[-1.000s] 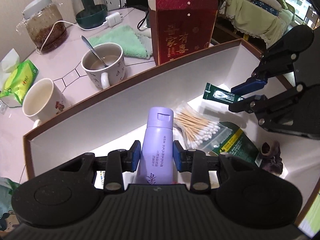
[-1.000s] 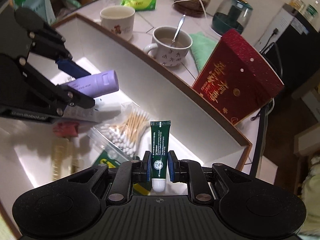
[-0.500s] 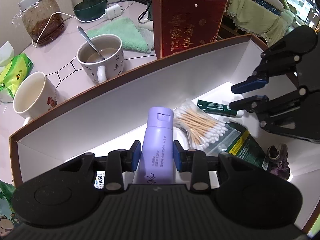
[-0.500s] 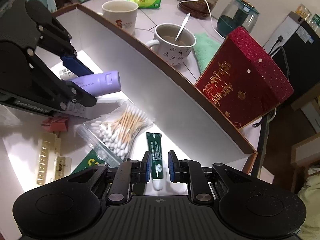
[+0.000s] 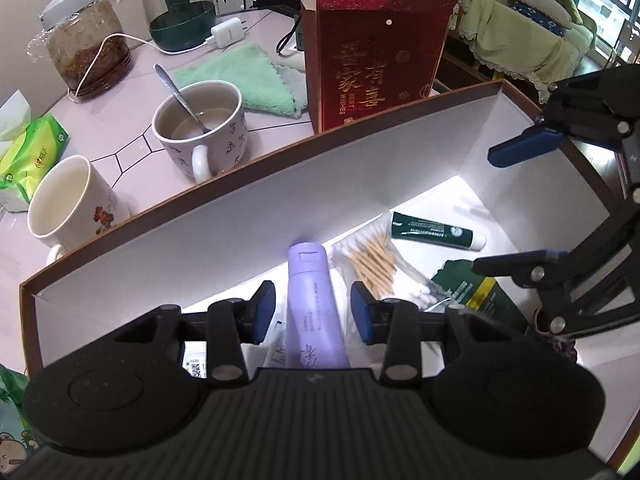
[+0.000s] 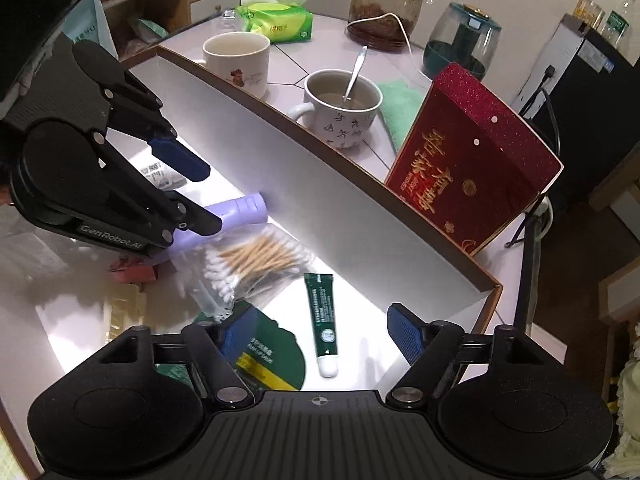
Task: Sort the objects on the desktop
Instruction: 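Lower the purple tube with the left gripper while the right lowers the green tube into the box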
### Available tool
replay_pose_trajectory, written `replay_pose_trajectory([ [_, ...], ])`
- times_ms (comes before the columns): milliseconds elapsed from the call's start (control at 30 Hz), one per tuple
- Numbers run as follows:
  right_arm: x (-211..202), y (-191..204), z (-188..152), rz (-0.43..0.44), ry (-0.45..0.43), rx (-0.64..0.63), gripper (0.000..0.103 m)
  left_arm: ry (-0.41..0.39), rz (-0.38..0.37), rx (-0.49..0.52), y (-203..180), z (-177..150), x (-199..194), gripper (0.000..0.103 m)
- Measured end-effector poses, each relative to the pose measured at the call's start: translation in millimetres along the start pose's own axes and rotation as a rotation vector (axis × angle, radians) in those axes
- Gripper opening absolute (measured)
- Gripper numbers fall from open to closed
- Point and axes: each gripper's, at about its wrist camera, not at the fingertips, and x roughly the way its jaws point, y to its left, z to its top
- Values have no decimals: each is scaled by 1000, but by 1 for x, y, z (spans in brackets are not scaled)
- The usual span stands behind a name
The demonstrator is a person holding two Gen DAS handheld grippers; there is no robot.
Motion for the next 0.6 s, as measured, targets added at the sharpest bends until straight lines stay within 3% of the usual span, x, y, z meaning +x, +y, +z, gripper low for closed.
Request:
replay_pose_trajectory([
  [300,-1,5,0,28,9,2,75,25,25,-11,6,-8,-12,36],
  [433,-1,7,-1,38,15,9,75,44,46,-3,6,-14,-17,44],
  [600,-4,10,-3,48,21,17,75,42,59,-2,6,-18,-26,45],
])
